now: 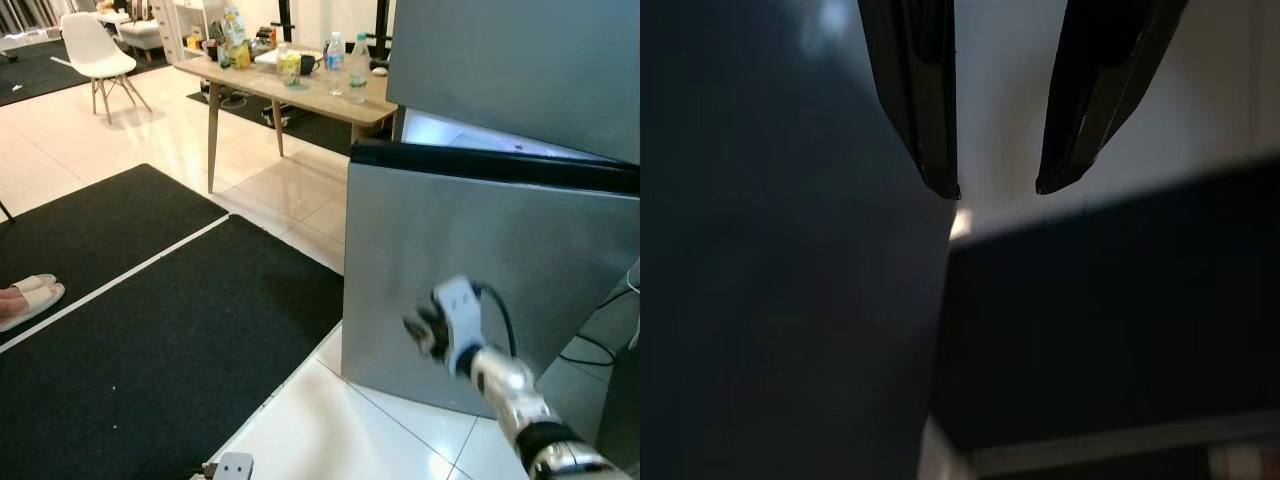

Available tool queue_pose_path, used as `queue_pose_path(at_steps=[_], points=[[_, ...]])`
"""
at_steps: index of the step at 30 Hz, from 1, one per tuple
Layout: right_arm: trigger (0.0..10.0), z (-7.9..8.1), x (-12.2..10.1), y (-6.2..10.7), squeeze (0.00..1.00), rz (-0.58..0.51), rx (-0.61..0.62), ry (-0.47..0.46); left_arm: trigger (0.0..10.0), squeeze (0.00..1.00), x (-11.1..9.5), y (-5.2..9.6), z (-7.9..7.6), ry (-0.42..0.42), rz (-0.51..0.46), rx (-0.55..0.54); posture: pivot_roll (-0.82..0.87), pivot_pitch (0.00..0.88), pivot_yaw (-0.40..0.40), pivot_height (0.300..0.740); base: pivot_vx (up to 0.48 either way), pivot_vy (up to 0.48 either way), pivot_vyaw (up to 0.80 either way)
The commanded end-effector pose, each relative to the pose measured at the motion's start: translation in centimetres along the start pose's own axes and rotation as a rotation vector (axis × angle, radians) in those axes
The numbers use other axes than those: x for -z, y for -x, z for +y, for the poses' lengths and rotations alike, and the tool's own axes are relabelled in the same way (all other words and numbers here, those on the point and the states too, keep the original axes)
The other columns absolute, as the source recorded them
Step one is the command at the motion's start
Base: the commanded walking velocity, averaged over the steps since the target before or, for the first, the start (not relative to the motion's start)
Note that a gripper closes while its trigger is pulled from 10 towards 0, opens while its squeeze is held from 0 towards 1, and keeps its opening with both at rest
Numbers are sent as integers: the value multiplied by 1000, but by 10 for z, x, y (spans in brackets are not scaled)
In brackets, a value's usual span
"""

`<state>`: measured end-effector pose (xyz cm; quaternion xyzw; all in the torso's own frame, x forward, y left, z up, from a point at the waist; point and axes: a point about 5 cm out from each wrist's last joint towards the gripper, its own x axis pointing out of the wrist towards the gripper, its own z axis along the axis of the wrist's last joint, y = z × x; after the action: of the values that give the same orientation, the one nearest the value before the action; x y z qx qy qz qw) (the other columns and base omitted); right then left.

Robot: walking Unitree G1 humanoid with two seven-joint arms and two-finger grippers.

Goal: Restocking fridge

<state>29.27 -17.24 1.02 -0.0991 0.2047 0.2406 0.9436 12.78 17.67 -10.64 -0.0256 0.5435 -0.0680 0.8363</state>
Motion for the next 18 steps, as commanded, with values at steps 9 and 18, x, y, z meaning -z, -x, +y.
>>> queue_pose_path(at_steps=[9,18], points=[[10000,10,73,31,0,321,51,0,10000,0,6,0,-3,1,27,-2,-60,0,-10,740,0,0,467],[10000,16,110,56,0,505,128,13,10000,0,8,0,-3,-20,36,11,-61,0,-10,740,0,0,290]])
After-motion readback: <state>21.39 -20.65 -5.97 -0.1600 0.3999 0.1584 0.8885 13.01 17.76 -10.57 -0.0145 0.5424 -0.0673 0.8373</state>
